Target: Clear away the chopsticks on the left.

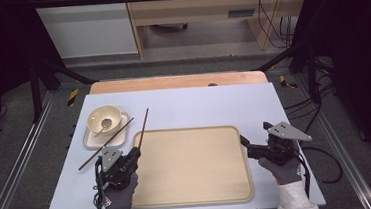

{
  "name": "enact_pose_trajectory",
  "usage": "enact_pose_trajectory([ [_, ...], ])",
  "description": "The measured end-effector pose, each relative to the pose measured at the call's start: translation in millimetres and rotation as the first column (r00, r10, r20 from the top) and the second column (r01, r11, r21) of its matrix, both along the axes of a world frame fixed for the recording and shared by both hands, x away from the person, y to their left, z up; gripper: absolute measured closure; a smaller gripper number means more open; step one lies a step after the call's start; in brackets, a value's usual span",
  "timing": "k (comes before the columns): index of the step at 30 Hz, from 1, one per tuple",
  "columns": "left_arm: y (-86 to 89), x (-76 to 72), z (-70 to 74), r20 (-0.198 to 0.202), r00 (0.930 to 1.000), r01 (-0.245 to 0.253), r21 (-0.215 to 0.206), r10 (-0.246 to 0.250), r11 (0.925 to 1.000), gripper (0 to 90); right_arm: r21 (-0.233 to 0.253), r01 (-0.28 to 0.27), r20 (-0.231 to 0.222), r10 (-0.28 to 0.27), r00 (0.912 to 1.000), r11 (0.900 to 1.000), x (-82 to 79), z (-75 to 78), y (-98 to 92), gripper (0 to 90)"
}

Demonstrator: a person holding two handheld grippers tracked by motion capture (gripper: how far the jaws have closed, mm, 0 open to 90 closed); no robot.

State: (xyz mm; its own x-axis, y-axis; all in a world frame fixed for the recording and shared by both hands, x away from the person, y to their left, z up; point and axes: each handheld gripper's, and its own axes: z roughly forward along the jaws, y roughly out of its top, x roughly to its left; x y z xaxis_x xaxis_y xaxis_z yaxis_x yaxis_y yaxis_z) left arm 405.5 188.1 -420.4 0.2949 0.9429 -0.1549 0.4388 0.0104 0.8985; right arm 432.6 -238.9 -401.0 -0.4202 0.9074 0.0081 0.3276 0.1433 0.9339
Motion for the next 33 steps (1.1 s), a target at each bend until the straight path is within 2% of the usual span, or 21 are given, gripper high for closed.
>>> enact_pose_trajectory([
  [2,-2.4,-3.0,-3.8,-0.005,0.9998,-0.02,-0.013,0.02,0.9997,85.1,-0.003,0.002,0.0,-0.002,1.0,1.0,0.0,0.1,-0.4,8.6],
  [10,-9.1,-5.8,-26.7,-0.046,0.9977,-0.05,0.009,0.05,0.9987,85.0,0.001,0.003,-0.002,-0.003,1.0,1.0,-0.2,0.0,-0.5,8.6],
  [12,-8.3,-5.3,-29.9,-0.055,0.9966,-0.061,0.003,0.061,0.9981,85.1,-0.003,0.004,0.0,-0.004,1.0,1.0,0.1,-0.4,-1.0,8.6],
  [19,-8.7,-4.1,-35.9,-0.082,0.9926,-0.088,0.021,0.09,0.9959,85.0,-0.007,0.004,-0.003,-0.004,1.0,1.0,0.8,-1.4,-0.2,8.6],
  [24,-7.4,-3.0,-41.9,-0.117,0.9888,-0.091,0.022,0.093,0.9956,85.0,-0.004,0.007,-0.005,-0.007,1.0,1.0,0.7,-1.5,-0.9,8.6],
  [33,-7.0,-0.7,-47.0,-0.164,0.9807,-0.1,0.051,0.107,0.9937,85.0,-0.011,0.008,-0.003,-0.008,1.0,1.0,1.1,-2.0,-0.7,8.6],
])
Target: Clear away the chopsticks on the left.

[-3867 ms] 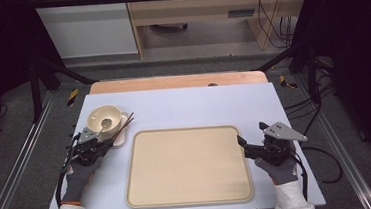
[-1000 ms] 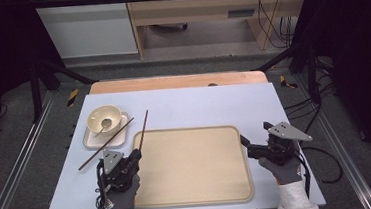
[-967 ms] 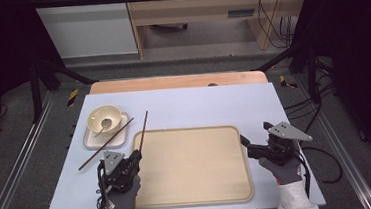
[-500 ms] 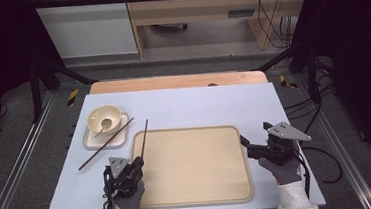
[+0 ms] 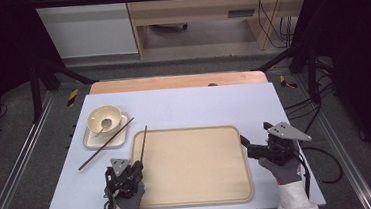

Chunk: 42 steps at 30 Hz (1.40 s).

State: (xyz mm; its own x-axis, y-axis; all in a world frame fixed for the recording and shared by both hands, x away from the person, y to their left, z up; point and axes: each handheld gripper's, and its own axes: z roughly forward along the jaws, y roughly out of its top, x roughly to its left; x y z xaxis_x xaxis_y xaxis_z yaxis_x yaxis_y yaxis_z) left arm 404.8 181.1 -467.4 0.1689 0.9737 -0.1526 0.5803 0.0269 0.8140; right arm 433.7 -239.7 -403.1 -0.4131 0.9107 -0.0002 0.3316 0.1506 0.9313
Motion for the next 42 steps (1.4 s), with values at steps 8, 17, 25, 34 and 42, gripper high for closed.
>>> enact_pose_trajectory([
  [8,-1.8,2.3,-4.1,-0.031,0.9995,0.003,0.023,-0.002,0.9997,85.0,-0.003,-0.001,0.0,0.001,1.0,1.0,0.1,-0.1,0.1,8.9],
  [17,-4.3,7.0,-9.6,-0.075,0.997,-0.011,0.061,0.016,0.9981,85.0,0.007,-0.001,0.002,0.001,1.0,1.0,-0.7,0.9,-0.8,8.9],
  [25,-4.3,9.7,-12.8,-0.09,0.9959,-0.005,0.065,0.01,0.9979,84.8,0.001,-0.001,0.0,0.001,1.0,1.0,-0.4,0.3,0.2,8.9],
  [34,-4.0,10.1,-11.7,-0.074,0.9972,0.001,0.081,0.005,0.9967,80.5,-0.003,-0.003,-0.001,0.003,1.0,1.0,-0.3,0.1,0.3,8.9],
  [42,1.2,4.3,10.2,0.018,0.997,0.075,0.016,-0.075,0.9971,69.5,-0.002,-0.001,0.002,0.001,1.0,1.0,-0.6,0.5,-0.2,9.0],
])
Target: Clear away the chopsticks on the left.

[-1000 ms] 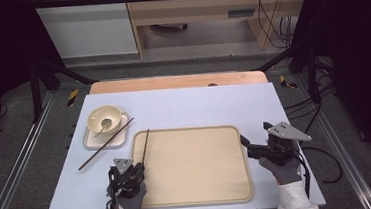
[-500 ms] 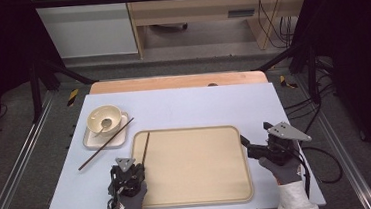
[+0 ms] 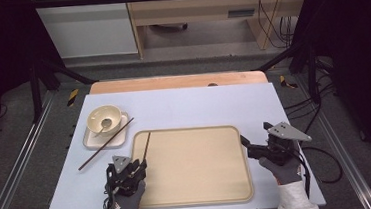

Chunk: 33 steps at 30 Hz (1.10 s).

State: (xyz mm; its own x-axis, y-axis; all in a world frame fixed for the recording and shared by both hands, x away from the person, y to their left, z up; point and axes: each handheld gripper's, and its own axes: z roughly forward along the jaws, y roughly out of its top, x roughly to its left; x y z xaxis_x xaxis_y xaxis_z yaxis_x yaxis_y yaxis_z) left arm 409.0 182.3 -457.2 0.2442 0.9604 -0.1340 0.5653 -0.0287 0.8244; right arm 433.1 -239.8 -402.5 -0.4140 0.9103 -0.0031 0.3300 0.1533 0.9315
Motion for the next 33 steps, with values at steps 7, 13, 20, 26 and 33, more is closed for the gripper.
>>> enact_pose_trajectory([
  [7,4.7,1.3,24.7,0.071,0.9948,0.071,0.022,-0.073,0.9972,59.0,0.001,0.0,0.003,0.0,1.0,1.0,-0.5,0.6,-0.7,9.0],
  [13,8.5,5.7,49.3,0.113,0.9824,0.138,0.097,-0.149,0.9856,50.8,0.004,0.004,0.004,-0.004,1.0,1.0,-0.9,1.1,-0.9,9.0],
  [20,17.0,16.8,64.2,0.114,0.9532,0.279,0.023,-0.28,0.96,44.9,0.006,0.002,0.005,-0.002,1.0,1.0,-1.0,1.5,-0.7,9.0],
  [26,30.6,24.8,71.1,0.122,0.9356,0.326,0.061,-0.331,0.9433,39.2,0.006,0.002,0.005,-0.002,1.0,1.0,-1.7,2.1,-1.6,8.9],
  [33,47.2,28.6,68.3,0.119,0.9197,0.36,0.125,-0.374,0.9245,32.7,0.004,0.005,0.005,-0.006,1.0,1.0,-1.6,1.8,-1.8,8.9],
])
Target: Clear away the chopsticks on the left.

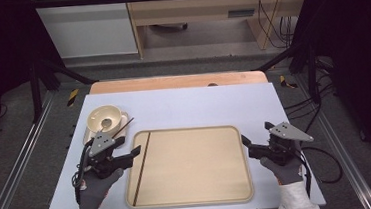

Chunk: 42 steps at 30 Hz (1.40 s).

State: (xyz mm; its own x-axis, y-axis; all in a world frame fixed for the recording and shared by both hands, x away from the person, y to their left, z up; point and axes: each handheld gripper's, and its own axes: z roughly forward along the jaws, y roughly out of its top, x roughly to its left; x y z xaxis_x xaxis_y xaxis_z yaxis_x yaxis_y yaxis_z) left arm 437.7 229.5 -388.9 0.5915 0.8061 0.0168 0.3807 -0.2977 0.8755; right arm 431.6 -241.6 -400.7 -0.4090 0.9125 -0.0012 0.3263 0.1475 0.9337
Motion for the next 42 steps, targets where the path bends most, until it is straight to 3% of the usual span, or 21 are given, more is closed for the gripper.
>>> enact_pose_trajectory([
  [8,20.8,1.5,-13.3,-0.011,0.9996,-0.026,0.016,0.026,0.9995,29.3,0.0,-0.002,0.0,0.002,1.0,1.0,0.2,0.0,-0.2,8.9],
  [13,34.2,3.9,-18.6,-0.017,0.9993,-0.032,0.057,0.033,0.9979,28.5,-0.001,-0.003,0.0,0.003,1.0,1.0,0.1,-0.1,-1.0,8.9],
  [22,62.2,12.8,-29.6,-0.062,0.9942,-0.085,0.064,0.089,0.9944,27.3,-0.011,-0.008,-0.009,0.008,0.9999,1.0,1.4,-2.4,-0.3,9.1],
  [27,74.7,19.4,-36.5,-0.086,0.9894,-0.108,0.099,0.117,0.9892,26.6,-0.011,-0.01,-0.012,0.01,0.9999,1.0,1.6,-2.8,0.8,9.3],
  [34,82.2,32.7,-47.9,-0.104,0.9811,-0.149,0.134,0.163,0.9797,27.2,-0.018,-0.014,-0.013,0.013,0.9998,1.0,2.3,-3.5,1.7,9.5],
  [38,81.3,42.5,-53.3,-0.1,0.9807,-0.15,0.164,0.168,0.9749,28.2,-0.019,-0.013,-0.011,0.013,0.9999,1.0,2.4,-3.6,1.8,9.5],
  [42,83.2,51.8,-57.2,-0.098,0.9774,-0.171,0.155,0.187,0.9731,32.1,-0.02,-0.011,-0.009,0.011,0.9999,1.0,2.4,-3.5,1.7,9.5],
])
